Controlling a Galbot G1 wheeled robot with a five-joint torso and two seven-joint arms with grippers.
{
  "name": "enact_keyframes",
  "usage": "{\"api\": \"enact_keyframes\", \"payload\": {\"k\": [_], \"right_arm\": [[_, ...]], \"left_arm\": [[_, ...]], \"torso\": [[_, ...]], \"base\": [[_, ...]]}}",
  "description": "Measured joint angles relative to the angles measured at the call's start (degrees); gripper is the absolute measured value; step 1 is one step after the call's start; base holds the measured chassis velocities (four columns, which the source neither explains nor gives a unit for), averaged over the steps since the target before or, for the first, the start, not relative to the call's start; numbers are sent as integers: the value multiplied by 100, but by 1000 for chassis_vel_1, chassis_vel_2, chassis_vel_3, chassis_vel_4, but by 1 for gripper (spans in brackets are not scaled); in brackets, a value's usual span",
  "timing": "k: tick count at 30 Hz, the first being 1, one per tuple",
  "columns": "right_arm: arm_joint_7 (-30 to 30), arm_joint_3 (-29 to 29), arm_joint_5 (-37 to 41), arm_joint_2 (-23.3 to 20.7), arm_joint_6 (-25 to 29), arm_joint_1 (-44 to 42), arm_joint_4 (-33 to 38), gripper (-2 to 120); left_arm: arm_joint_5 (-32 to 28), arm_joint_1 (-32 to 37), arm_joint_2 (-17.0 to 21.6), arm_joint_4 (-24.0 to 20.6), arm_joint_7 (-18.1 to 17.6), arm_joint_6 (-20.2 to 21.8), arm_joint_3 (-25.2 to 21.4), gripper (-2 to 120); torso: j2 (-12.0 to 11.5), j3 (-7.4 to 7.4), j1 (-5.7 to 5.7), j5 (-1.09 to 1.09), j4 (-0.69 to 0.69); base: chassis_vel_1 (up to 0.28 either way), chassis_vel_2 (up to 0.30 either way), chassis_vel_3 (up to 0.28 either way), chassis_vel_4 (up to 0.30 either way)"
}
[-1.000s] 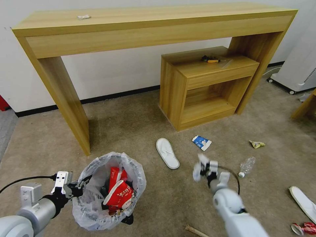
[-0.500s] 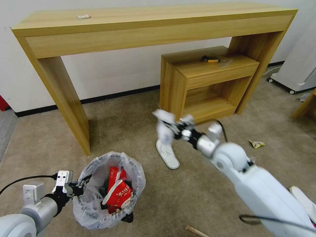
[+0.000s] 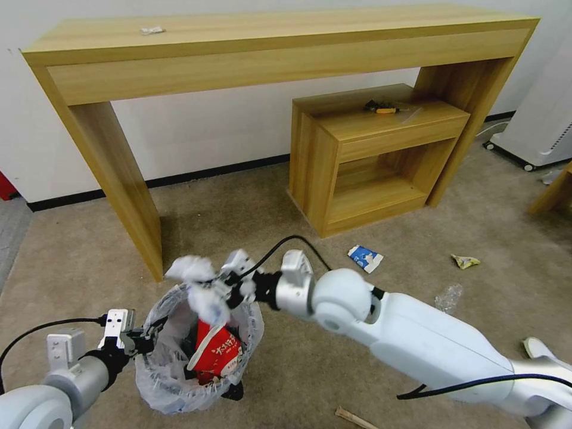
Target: Pick up the trash bin and place the garbage on the floor into it.
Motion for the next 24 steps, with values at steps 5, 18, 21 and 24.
{"api": "enact_keyframes", "payload": {"k": [5,18,21,24], "right_arm": [[260,-350,-152,23,-46,34,-37,10],[607,-567,15,305,-126,91,-264,59],[615,-589,90,308,-149,148,-267,68],[627,-613,125,297,-158,191,-267,76]], "left_arm": [[-9,-9,7,-41,-10,0,21,0],[-32,-32,21,-72,6,0,-9,0],[-41,-41,16,-73,8,0,-19,0],[-65,-42,10,-73,14,0,-45,0]], "torso": [[0,0,0,1,-1],[-1,0,0,1,0],[0,-1,0,1,0],[-1,0,0,1,0]], "base": [[0,0,0,0],[0,0,0,0],[0,0,0,0],[0,0,0,0]]}}
